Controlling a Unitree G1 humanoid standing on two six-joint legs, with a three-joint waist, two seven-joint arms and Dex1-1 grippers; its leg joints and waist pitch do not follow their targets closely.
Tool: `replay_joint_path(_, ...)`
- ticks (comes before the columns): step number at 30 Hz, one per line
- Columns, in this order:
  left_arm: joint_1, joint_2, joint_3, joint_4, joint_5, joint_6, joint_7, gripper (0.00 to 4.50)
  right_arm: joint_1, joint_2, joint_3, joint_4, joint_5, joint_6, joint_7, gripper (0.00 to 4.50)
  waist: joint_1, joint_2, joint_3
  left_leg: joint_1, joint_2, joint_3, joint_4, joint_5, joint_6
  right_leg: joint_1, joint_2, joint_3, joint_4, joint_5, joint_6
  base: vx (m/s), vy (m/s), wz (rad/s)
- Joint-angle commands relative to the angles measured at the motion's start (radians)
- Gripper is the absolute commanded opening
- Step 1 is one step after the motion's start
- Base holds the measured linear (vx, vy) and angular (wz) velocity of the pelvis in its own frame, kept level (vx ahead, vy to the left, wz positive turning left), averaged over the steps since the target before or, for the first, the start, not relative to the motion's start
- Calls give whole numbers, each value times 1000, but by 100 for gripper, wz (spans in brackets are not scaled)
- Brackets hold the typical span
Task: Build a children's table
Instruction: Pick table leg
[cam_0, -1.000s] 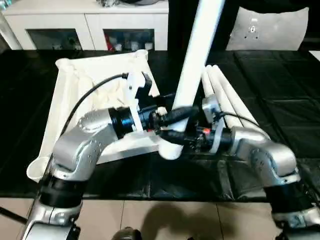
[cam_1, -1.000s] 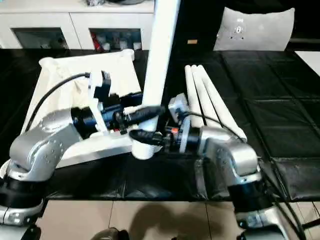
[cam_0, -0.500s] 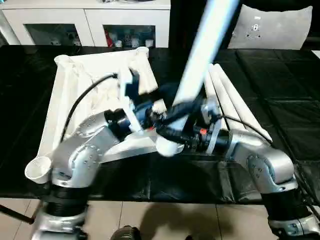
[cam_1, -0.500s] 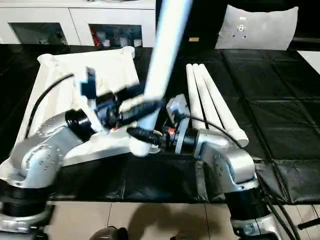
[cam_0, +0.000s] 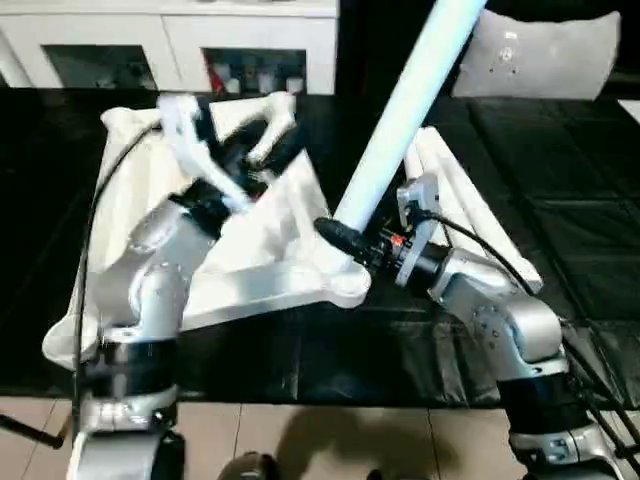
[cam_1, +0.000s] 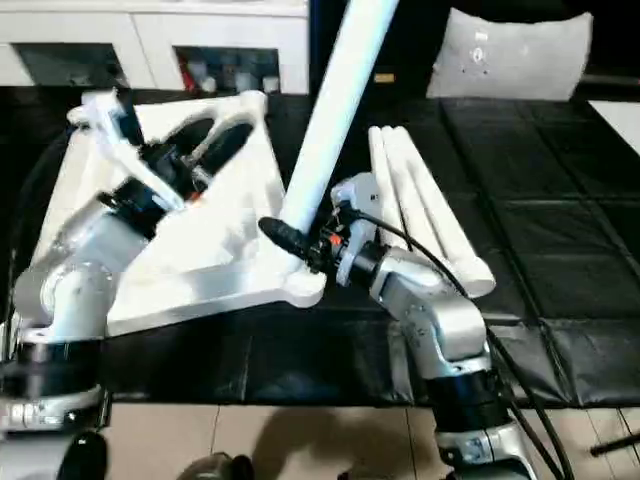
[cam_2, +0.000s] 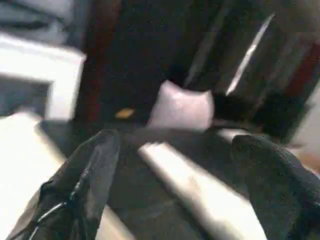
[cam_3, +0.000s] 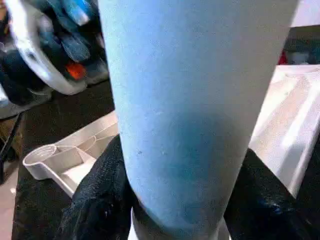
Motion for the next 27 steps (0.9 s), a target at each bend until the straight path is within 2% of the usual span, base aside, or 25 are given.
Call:
replay_joint_path(1,-12,13,-84,2,57,-23,-30,401,-10,-7,22,12,-35,-25,-14,193,0,6,-92,38,59,-20,-59,-61,32,39,-65,27,-57,91,-238,0,0,0)
replay_joint_path(3,-11,14,-116,-6,63,-30,-60,401,-11,-2,21,26,-45,-35,-22,193,3,4,-91,38,59,-18,-61,-81,22,38,-67,28,-59,75,-248,0,0,0)
replay_joint_path(4,-15,10,-137,-14,70,-37,-79,401,-15,-2,21,41,-62,-41,-34,193,4,6,-91,37,59,-19,-61,-85,15,39,-68,27,-58,71,-251,0,0,0)
replay_joint_path(6,-17,9,-147,-20,69,-38,-91,401,-17,-5,24,48,-72,-43,-38,193,4,5,-91,37,58,-18,-62,-94,10,40,-68,28,-58,68,-254,0,0,0)
replay_joint_path(7,-21,14,-169,-42,68,-57,-140,401,-25,-21,38,68,-109,-37,-57,193,2,3,-90,35,57,-19,-62,-105,7,41,-67,28,-60,55,-254,0,0,0)
replay_joint_path(10,-13,22,-181,-73,51,-52,-180,401,-28,-21,29,80,-103,-21,-64,193,-1,3,-89,36,57,-17,-61,-119,5,42,-69,30,-62,36,-257,0,0,0)
replay_joint_path(11,-8,27,-185,-85,49,-56,-192,401,-30,-19,23,84,-104,-19,-76,193,-3,7,-89,37,57,-18,-62,-127,4,40,-67,29,-63,27,-256,0,0,0)
replay_joint_path(13,3,36,-190,-98,48,-66,-207,401,-28,-12,14,88,-101,-25,-89,193,-6,5,-90,36,56,-18,-62,-131,4,41,-66,29,-62,23,-255,0,0,0)
replay_joint_path(16,16,44,-160,-70,61,-89,-179,401,-26,21,-18,98,-109,-85,-141,192,-9,3,-91,36,56,-15,-60,-129,9,38,-67,30,-63,21,-260,0,0,0)
replay_joint_path(21,32,76,-80,6,129,-99,-73,401,-26,19,-32,92,-110,-40,-172,191,-11,9,-93,38,54,-17,-60,-125,2,39,-61,28,-61,31,-239,0,0,0)
replay_joint_path(26,83,146,-102,-12,180,-106,-103,401,-20,20,-53,81,-104,-30,-200,191,-11,13,-95,39,55,-18,-60,-110,2,38,-61,27,-56,61,-239,0,0,0)
replay_joint_path(27,98,163,-109,-18,189,-107,-115,401,-17,18,-56,76,-101,-23,-201,191,-9,17,-96,41,56,-18,-60,-116,1,35,-61,27,-56,58,-241,0,0,0)
